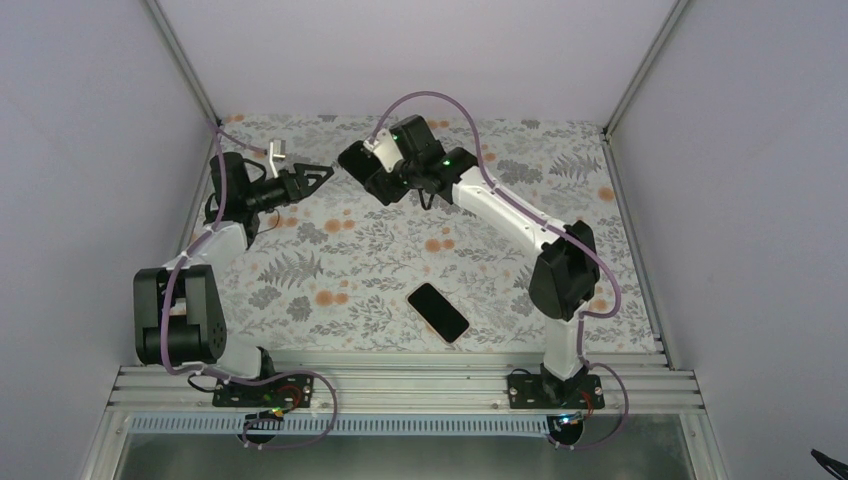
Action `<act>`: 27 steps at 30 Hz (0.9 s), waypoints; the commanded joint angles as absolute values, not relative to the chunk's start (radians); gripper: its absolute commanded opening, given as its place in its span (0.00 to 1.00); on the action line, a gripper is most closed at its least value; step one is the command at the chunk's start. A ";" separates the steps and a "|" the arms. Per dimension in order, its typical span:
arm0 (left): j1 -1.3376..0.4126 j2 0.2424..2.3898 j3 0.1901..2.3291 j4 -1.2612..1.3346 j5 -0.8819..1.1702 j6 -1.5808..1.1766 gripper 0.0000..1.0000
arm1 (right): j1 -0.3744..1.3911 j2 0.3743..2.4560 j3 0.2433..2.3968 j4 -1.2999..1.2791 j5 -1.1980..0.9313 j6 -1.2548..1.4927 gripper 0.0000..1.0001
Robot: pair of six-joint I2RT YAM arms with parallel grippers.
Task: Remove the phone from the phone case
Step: Pick up the phone at the center of the board, then adjust the phone.
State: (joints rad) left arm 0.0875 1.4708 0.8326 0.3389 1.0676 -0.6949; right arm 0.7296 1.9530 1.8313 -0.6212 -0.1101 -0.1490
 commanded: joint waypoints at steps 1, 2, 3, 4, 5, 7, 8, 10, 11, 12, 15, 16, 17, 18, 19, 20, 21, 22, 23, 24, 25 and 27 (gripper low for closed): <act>0.074 1.498 0.828 0.416 1.102 -0.738 0.89 | 0.775 1.891 1.877 -0.567 -0.118 -0.154 0.66; 0.073 1.501 0.824 0.435 1.110 -0.752 0.86 | 0.781 1.889 1.878 -0.567 -0.114 -0.157 0.66; 0.072 1.505 0.816 0.461 1.118 -0.768 0.83 | 0.788 1.887 1.878 -0.566 -0.108 -0.160 0.66; 0.071 1.506 0.806 0.488 1.126 -0.786 0.80 | 0.794 1.888 1.879 -0.567 -0.105 -0.163 0.67; 0.069 1.505 0.798 0.515 1.132 -0.805 0.77 | 0.800 1.888 1.880 -0.566 -0.098 -0.167 0.67; 0.066 1.506 0.788 0.555 1.138 -0.828 0.72 | 0.811 1.886 1.882 -0.569 -0.093 -0.172 0.67; 0.065 1.507 0.787 0.560 1.141 -0.832 0.70 | 0.817 1.885 1.881 -0.568 -0.092 -0.173 0.67; 0.063 1.507 0.786 0.561 1.141 -0.836 0.64 | 0.828 1.884 1.881 -0.566 -0.087 -0.175 0.67; 0.064 1.507 0.785 0.568 1.144 -0.839 0.60 | 0.833 1.883 1.880 -0.566 -0.083 -0.177 0.67; 0.064 1.508 0.783 0.576 1.147 -0.846 0.57 | 0.837 1.883 1.881 -0.566 -0.079 -0.178 0.67; 0.064 1.505 0.786 0.590 1.157 -0.851 0.46 | 0.848 1.880 1.878 -0.564 -0.075 -0.179 0.67; 0.064 1.504 0.788 0.586 1.161 -0.846 0.42 | 0.849 1.877 1.876 -0.565 -0.075 -0.181 0.67; 0.064 1.501 0.791 0.578 1.162 -0.839 0.37 | 0.850 1.875 1.874 -0.566 -0.073 -0.181 0.67; 0.064 1.496 0.791 0.572 1.161 -0.832 0.32 | 0.853 1.875 1.871 -0.564 -0.070 -0.180 0.67; 0.064 1.492 0.790 0.571 1.159 -0.831 0.27 | 0.853 1.872 1.865 -0.562 -0.067 -0.182 0.67; 0.064 1.487 0.789 0.571 1.158 -0.831 0.23 | 0.855 1.869 1.861 -0.561 -0.064 -0.182 0.67; 0.064 1.484 0.788 0.567 1.156 -0.830 0.19 | 0.856 1.865 1.854 -0.560 -0.062 -0.183 0.67; 0.064 1.479 0.790 0.559 1.152 -0.827 0.13 | 0.855 1.863 1.850 -0.560 -0.062 -0.185 0.67; 0.064 1.475 0.792 0.546 1.147 -0.818 0.08 | 0.856 1.859 1.848 -0.559 -0.061 -0.186 0.68; 0.064 1.470 0.796 0.531 1.145 -0.809 0.05 | 0.855 1.858 1.848 -0.565 -0.064 -0.188 0.70; 0.064 1.465 0.800 0.517 1.144 -0.799 0.03 | 0.854 1.857 1.850 -0.574 -0.070 -0.192 0.72; 0.066 1.454 0.806 0.506 1.149 -0.786 0.02 | 0.855 1.851 1.852 -0.607 -0.091 -0.194 0.78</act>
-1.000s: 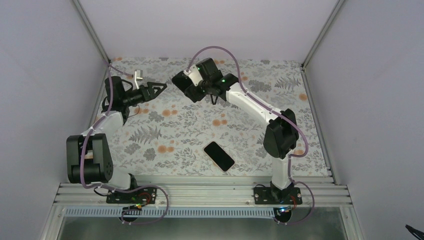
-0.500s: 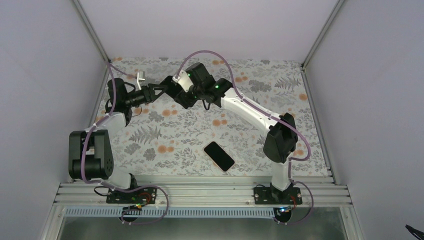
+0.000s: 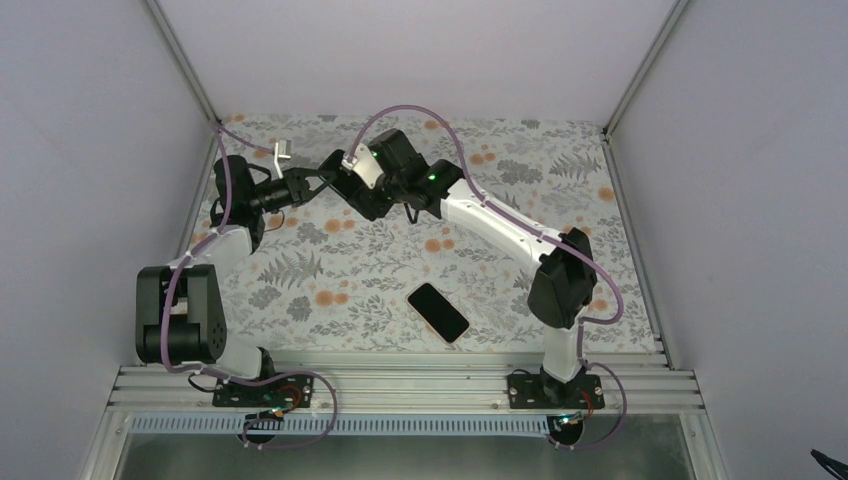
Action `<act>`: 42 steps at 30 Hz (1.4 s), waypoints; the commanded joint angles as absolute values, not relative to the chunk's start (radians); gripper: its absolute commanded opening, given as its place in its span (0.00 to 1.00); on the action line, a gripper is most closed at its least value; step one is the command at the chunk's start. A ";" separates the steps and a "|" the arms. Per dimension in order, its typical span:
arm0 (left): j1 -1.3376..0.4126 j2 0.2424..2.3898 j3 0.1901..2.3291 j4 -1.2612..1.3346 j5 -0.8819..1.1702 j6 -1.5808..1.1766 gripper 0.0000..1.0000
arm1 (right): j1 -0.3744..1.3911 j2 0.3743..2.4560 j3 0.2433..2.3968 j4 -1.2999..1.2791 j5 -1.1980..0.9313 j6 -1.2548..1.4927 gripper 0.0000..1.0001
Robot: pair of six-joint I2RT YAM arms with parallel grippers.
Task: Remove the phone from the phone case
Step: Adjust the phone.
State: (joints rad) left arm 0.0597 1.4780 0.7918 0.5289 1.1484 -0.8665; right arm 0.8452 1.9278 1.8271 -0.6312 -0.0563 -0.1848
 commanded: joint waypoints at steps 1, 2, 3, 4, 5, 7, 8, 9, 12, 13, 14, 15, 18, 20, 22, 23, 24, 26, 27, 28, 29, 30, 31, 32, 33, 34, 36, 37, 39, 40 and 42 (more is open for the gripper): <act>0.066 1.447 0.808 0.504 1.152 -0.780 0.02 | 0.853 1.846 1.849 -0.619 -0.101 -0.195 0.80; 0.066 1.441 0.808 0.505 1.157 -0.775 0.02 | 0.850 1.840 1.847 -0.636 -0.122 -0.196 0.83; 0.066 1.433 0.809 0.506 1.162 -0.767 0.02 | 0.847 1.833 1.845 -0.653 -0.150 -0.194 0.86; 0.065 1.423 0.808 0.502 1.166 -0.750 0.02 | 0.841 1.824 1.842 -0.670 -0.181 -0.190 0.89; 0.065 1.411 0.808 0.489 1.169 -0.729 0.02 | 0.835 1.813 1.841 -0.686 -0.218 -0.188 0.93; 0.064 1.383 0.814 0.454 1.175 -0.670 0.02 | 0.820 1.787 1.834 -0.706 -0.287 -0.178 0.99; 0.064 1.368 0.815 0.433 1.179 -0.643 0.02 | 0.811 1.772 1.827 -0.711 -0.315 -0.178 1.00; 0.064 1.353 0.817 0.414 1.184 -0.617 0.02 | 0.801 1.755 1.821 -0.716 -0.346 -0.177 0.99; 0.060 1.301 0.831 0.343 1.207 -0.522 0.02 | 0.762 1.714 1.811 -0.739 -0.441 -0.169 0.99; 0.059 1.288 0.838 0.314 1.218 -0.486 0.02 | 0.741 1.703 1.809 -0.750 -0.491 -0.162 0.99; 0.055 1.273 0.847 0.280 1.224 -0.447 0.02 | 0.702 1.690 1.802 -0.758 -0.553 -0.152 0.99; 0.049 1.261 0.856 0.240 1.230 -0.405 0.03 | 0.668 1.675 1.785 -0.763 -0.619 -0.142 0.99; 0.013 1.238 0.915 0.065 1.284 -0.206 0.02 | 0.583 1.603 1.727 -0.752 -0.784 -0.115 0.99; -0.021 1.242 0.982 -0.145 1.314 -0.038 0.02 | 0.555 1.563 1.687 -0.747 -0.815 -0.110 0.99; -0.059 1.262 1.054 -0.311 1.325 0.114 0.02 | 0.550 1.530 1.656 -0.761 -0.826 -0.123 0.99; -0.078 1.272 1.089 -0.387 1.325 0.182 0.02 | 0.549 1.513 1.641 -0.769 -0.836 -0.125 0.99; -0.097 1.282 1.120 -0.446 1.323 0.242 0.02 | 0.548 1.497 1.625 -0.779 -0.841 -0.126 0.99; -0.131 1.296 1.163 -0.526 1.318 0.329 0.02 | 0.548 1.459 1.595 -0.806 -0.832 -0.136 0.99; -0.148 1.301 1.175 -0.542 1.317 0.344 0.02 | 0.548 1.444 1.579 -0.817 -0.820 -0.141 0.99; -0.166 1.305 1.183 -0.552 1.315 0.354 0.02 | 0.549 1.431 1.565 -0.833 -0.813 -0.152 0.99; -0.185 1.310 1.191 -0.564 1.310 0.370 0.02 | 0.548 1.415 1.547 -0.843 -0.810 -0.168 0.99; -0.206 1.317 1.201 -0.583 1.300 0.390 0.02 | 0.547 1.401 1.526 -0.851 -0.807 -0.174 0.99; -0.224 1.325 1.213 -0.606 1.288 0.413 0.02 | 0.544 1.386 1.504 -0.858 -0.808 -0.184 0.99; -0.246 1.333 1.225 -0.631 1.272 0.438 0.02 | 0.540 1.369 1.481 -0.863 -0.811 -0.205 0.99; -0.265 1.342 1.239 -0.657 1.260 0.462 0.02 | 0.536 1.355 1.454 -0.864 -0.809 -0.227 0.99; -0.284 1.350 1.251 -0.681 1.249 0.484 0.02 | 0.536 1.347 1.439 -0.865 -0.792 -0.240 0.99; -0.325 1.366 1.269 -0.718 1.229 0.513 0.02 | 0.536 1.344 1.416 -0.865 -0.769 -0.245 0.99; -0.339 1.375 1.276 -0.726 1.219 0.522 0.02 | 0.537 1.343 1.403 -0.864 -0.768 -0.248 0.99; -0.362 1.392 1.290 -0.749 1.206 0.542 0.02 | 0.541 1.341 1.377 -0.847 -0.749 -0.222 0.99; -0.371 1.399 1.297 -0.759 1.200 0.553 0.02 | 0.548 1.342 1.365 -0.846 -0.738 -0.218 0.99; -0.384 1.415 1.307 -0.771 1.194 0.562 0.02 | 0.563 1.357 1.354 -0.872 -0.723 -0.230 0.99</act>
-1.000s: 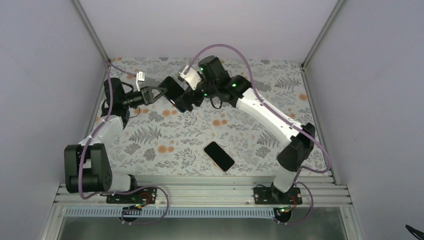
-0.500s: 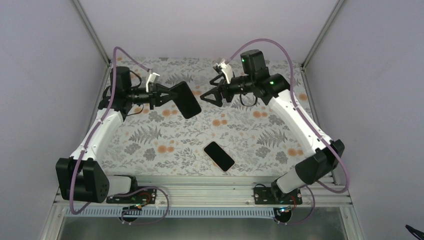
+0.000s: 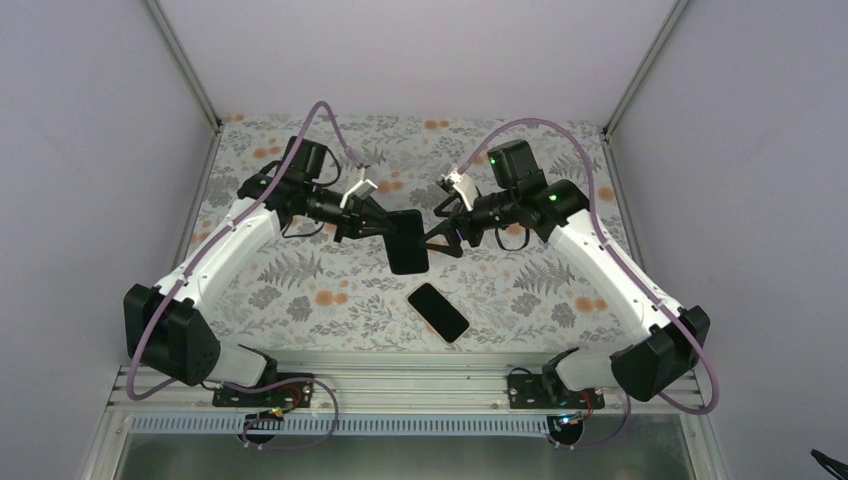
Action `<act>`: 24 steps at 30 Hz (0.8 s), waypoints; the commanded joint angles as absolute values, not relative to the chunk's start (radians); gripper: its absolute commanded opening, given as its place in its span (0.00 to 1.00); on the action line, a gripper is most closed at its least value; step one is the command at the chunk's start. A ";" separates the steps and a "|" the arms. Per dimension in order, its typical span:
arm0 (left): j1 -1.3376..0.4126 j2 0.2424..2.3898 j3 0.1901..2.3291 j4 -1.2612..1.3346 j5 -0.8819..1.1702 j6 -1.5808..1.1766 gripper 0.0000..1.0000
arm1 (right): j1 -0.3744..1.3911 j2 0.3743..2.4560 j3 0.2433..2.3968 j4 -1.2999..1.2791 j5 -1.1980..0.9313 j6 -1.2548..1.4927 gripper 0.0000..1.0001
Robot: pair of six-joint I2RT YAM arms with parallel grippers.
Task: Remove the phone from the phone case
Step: Adjust the phone.
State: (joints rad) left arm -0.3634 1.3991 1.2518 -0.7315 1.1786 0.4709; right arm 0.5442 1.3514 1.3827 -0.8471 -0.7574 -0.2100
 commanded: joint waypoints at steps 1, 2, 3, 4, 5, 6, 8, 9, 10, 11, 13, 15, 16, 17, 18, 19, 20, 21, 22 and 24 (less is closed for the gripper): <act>-0.390 1.422 1.313 -0.774 1.195 0.563 0.02 | 0.570 1.368 1.351 -0.889 -0.724 -0.242 0.99; -0.395 1.429 1.316 -0.779 1.196 0.567 0.02 | 0.576 1.379 1.347 -0.908 -0.729 -0.257 0.99; -0.403 1.437 1.320 -0.784 1.196 0.571 0.02 | 0.581 1.390 1.345 -0.927 -0.735 -0.270 0.99; -0.409 1.445 1.326 -0.790 1.198 0.574 0.02 | 0.583 1.401 1.345 -0.943 -0.743 -0.280 0.99; -0.415 1.452 1.332 -0.795 1.200 0.576 0.02 | 0.587 1.411 1.345 -0.955 -0.748 -0.287 1.00; -0.418 1.462 1.335 -0.798 1.208 0.576 0.02 | 0.590 1.417 1.346 -0.961 -0.756 -0.291 0.98; -0.419 1.477 1.341 -0.799 1.233 0.570 0.02 | 0.593 1.417 1.347 -0.961 -0.766 -0.295 0.96; -0.419 1.480 1.342 -0.799 1.243 0.566 0.02 | 0.593 1.412 1.348 -0.956 -0.771 -0.296 0.96; -0.419 1.482 1.342 -0.797 1.250 0.564 0.02 | 0.593 1.402 1.347 -0.949 -0.776 -0.300 0.97; -0.418 1.481 1.344 -0.792 1.250 0.559 0.02 | 0.592 1.391 1.349 -0.939 -0.786 -0.298 0.97; -0.405 1.473 1.344 -0.768 1.271 0.529 0.02 | 0.589 1.370 1.345 -0.910 -0.792 -0.290 0.96; -0.365 1.460 1.337 -0.693 1.341 0.449 0.02 | 0.579 1.355 1.332 -0.868 -0.802 -0.276 0.96; -0.338 1.454 1.329 -0.631 1.380 0.381 0.02 | 0.573 1.352 1.329 -0.852 -0.814 -0.270 0.96; -0.311 1.444 1.317 -0.559 1.415 0.303 0.02 | 0.567 1.354 1.329 -0.837 -0.831 -0.261 0.96; -0.285 1.434 1.306 -0.499 1.431 0.201 0.02 | 0.562 1.360 1.330 -0.826 -0.850 -0.251 0.95; -0.263 1.421 1.295 -0.439 1.433 0.143 0.02 | 0.555 1.367 1.332 -0.810 -0.874 -0.238 0.94; -0.253 1.404 1.286 -0.394 1.422 0.094 0.02 | 0.547 1.372 1.333 -0.792 -0.895 -0.223 0.93; -0.248 1.384 1.279 -0.364 1.407 0.065 0.02 | 0.538 1.376 1.332 -0.768 -0.912 -0.201 0.90; -0.246 1.365 1.272 -0.344 1.388 0.049 0.02 | 0.522 1.377 1.331 -0.723 -0.930 -0.174 0.85; -0.244 1.329 1.255 -0.295 1.366 0.002 0.02 | 0.486 1.370 1.323 -0.660 -0.979 -0.123 0.80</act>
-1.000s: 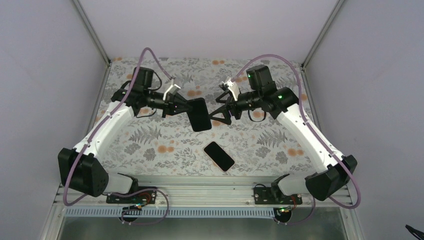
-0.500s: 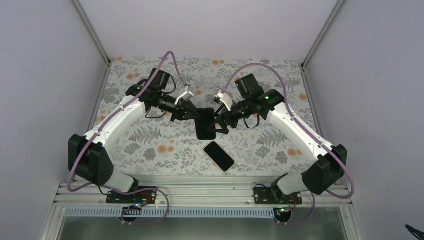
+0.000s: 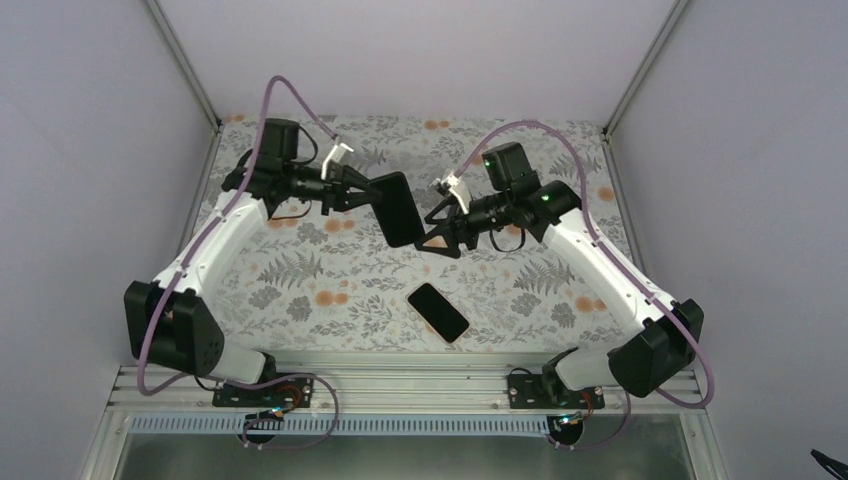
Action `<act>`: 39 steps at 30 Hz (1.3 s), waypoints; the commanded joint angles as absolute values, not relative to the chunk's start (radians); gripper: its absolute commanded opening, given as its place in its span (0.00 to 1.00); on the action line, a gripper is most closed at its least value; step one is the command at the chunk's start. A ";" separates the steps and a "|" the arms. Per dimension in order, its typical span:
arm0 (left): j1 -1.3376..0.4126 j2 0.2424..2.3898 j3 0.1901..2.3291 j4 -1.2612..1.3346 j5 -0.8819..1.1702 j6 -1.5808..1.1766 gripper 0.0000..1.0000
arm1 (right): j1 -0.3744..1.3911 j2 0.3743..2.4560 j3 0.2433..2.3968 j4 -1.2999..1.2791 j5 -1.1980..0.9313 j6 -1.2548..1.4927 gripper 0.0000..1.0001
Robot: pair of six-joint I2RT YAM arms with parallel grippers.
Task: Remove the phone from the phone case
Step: Adjust the phone.
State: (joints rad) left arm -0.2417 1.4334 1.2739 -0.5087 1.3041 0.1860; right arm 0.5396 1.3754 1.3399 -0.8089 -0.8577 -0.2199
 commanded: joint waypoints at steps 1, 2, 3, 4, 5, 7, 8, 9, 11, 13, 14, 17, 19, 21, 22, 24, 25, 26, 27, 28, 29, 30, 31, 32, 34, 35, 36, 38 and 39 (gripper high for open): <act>-0.242 1.312 1.241 -0.267 1.357 -0.031 0.02 | 0.471 1.362 1.319 -0.606 -1.000 -0.094 0.78; -0.241 1.299 1.234 -0.240 1.350 -0.062 0.02 | 0.459 1.354 1.318 -0.571 -1.020 -0.071 0.77; -0.239 1.285 1.227 -0.213 1.341 -0.088 0.03 | 0.455 1.350 1.318 -0.537 -1.031 -0.052 0.77; -0.237 1.265 1.225 -0.191 1.331 -0.112 0.02 | 0.453 1.349 1.318 -0.511 -1.041 -0.030 0.76; -0.236 1.249 1.221 -0.115 1.319 -0.190 0.02 | 0.449 1.361 1.323 -0.473 -1.096 0.008 0.75; -0.232 1.236 1.212 -0.042 1.320 -0.273 0.02 | 0.449 1.376 1.333 -0.464 -1.143 0.023 0.73; -0.231 1.231 1.203 -0.004 1.321 -0.317 0.02 | 0.449 1.376 1.334 -0.452 -1.160 0.034 0.72; -0.229 1.225 1.194 0.035 1.322 -0.364 0.02 | 0.449 1.373 1.334 -0.439 -1.168 0.044 0.72; -0.228 1.218 1.170 0.120 1.320 -0.453 0.02 | 0.450 1.367 1.331 -0.408 -1.179 0.067 0.69; -0.222 1.215 1.143 0.209 1.313 -0.537 0.02 | 0.451 1.367 1.330 -0.389 -1.192 0.092 0.66; -0.216 1.212 1.128 0.257 1.308 -0.583 0.02 | 0.451 1.367 1.331 -0.385 -1.201 0.094 0.64; -0.190 1.201 1.045 0.490 1.295 -0.761 0.02 | 0.457 1.363 1.331 -0.386 -1.208 0.094 0.60; -0.163 1.190 0.975 0.665 1.275 -0.940 0.02 | 0.466 1.362 1.329 -0.386 -1.208 0.091 0.59; -0.134 1.186 0.915 0.817 1.254 -1.068 0.02 | 0.482 1.365 1.325 -0.389 -1.196 0.085 0.57; -0.123 1.185 0.894 0.872 1.247 -1.107 0.02 | 0.489 1.365 1.321 -0.389 -1.190 0.083 0.56; -0.114 1.176 0.875 0.900 1.239 -1.124 0.02 | 0.503 1.372 1.320 -0.385 -1.185 0.085 0.55; -0.115 1.169 0.871 0.899 1.237 -1.120 0.02 | 0.509 1.379 1.320 -0.383 -1.183 0.085 0.55; -0.114 1.162 0.866 0.899 1.235 -1.119 0.02 | 0.513 1.384 1.323 -0.382 -1.181 0.088 0.54; -0.114 1.157 0.865 0.899 1.237 -1.118 0.02 | 0.517 1.391 1.326 -0.380 -1.181 0.089 0.54; -0.114 1.152 0.866 0.898 1.241 -1.114 0.02 | 0.519 1.396 1.331 -0.379 -1.181 0.091 0.54; -0.114 1.151 0.869 0.893 1.245 -1.109 0.02 | 0.521 1.402 1.334 -0.378 -1.181 0.092 0.54; -0.114 1.148 0.872 0.885 1.250 -1.100 0.02 | 0.522 1.407 1.335 -0.376 -1.181 0.092 0.54; -0.113 1.145 0.875 0.875 1.257 -1.087 0.03 | 0.524 1.408 1.337 -0.376 -1.181 0.092 0.54; -0.115 1.141 0.878 0.861 1.265 -1.070 0.02 | 0.523 1.408 1.337 -0.377 -1.180 0.093 0.54; -0.117 1.136 0.886 0.831 1.281 -1.034 0.02 | 0.524 1.407 1.336 -0.383 -1.177 0.085 0.53; -0.119 1.132 0.893 0.791 1.289 -0.992 0.03 | 0.523 1.403 1.334 -0.388 -1.173 0.079 0.53; -0.122 1.129 0.902 0.745 1.295 -0.953 0.02 | 0.524 1.398 1.334 -0.392 -1.168 0.073 0.53; -0.130 1.121 0.921 0.645 1.302 -0.863 0.02 | 0.524 1.390 1.325 -0.398 -1.162 0.063 0.53; -0.136 1.120 0.929 0.610 1.306 -0.835 0.02 | 0.524 1.385 1.321 -0.400 -1.159 0.062 0.53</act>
